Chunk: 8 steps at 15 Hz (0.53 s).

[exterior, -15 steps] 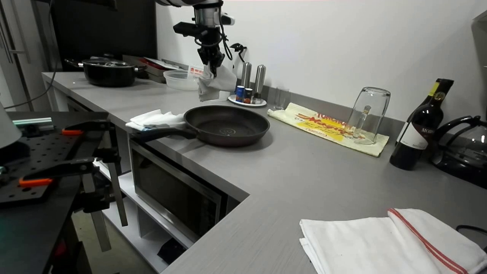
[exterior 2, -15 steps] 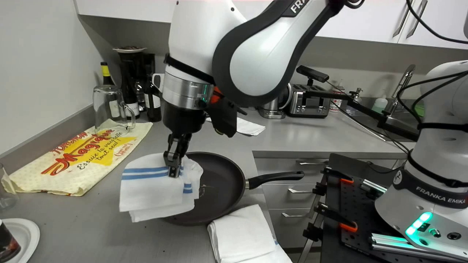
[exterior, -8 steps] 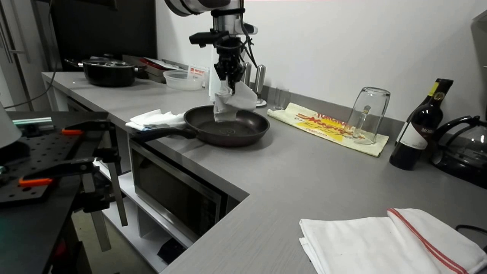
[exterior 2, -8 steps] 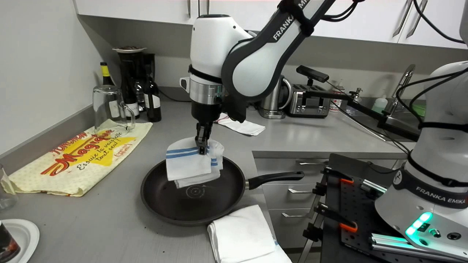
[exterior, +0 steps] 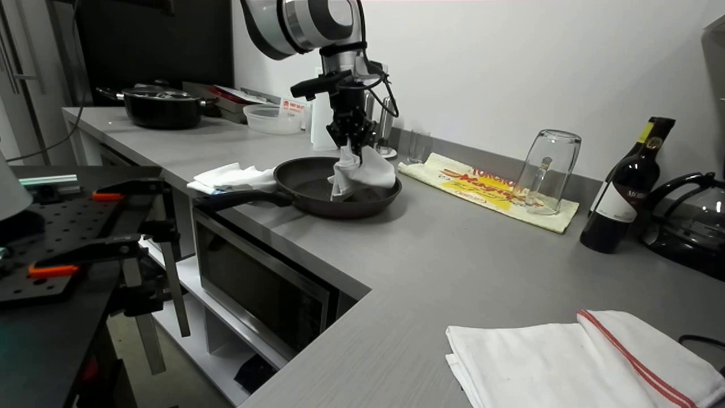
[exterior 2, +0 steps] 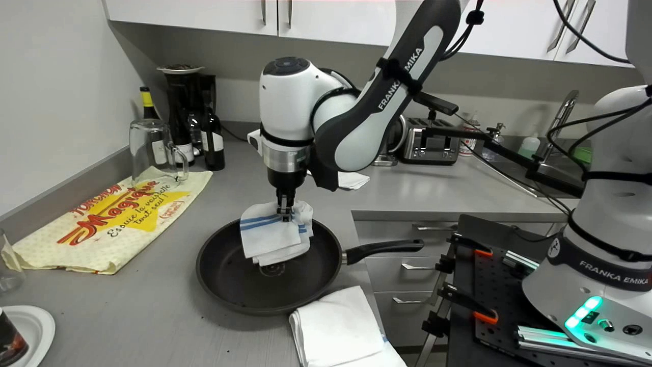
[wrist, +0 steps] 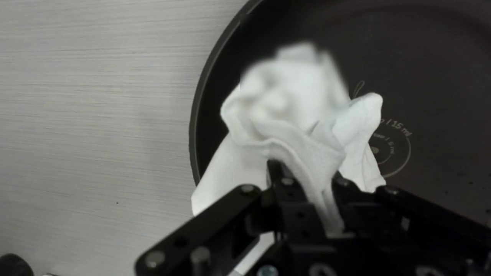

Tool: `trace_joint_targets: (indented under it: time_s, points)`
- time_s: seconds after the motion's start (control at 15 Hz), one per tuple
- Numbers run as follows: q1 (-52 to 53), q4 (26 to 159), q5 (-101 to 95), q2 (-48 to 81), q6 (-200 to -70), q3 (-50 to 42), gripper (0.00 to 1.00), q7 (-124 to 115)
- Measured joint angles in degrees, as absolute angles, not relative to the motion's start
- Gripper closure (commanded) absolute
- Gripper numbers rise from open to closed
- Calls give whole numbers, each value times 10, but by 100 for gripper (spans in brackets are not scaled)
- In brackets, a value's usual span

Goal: Wipe the pan with a dish cloth

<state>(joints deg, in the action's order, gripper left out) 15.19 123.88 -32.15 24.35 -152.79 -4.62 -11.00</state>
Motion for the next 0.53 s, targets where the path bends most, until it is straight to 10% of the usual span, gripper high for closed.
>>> trace_joint_targets:
  time_s: [0.53]
  points:
    - [208, 1182, -488, 305, -1522, -98, 97, -262]
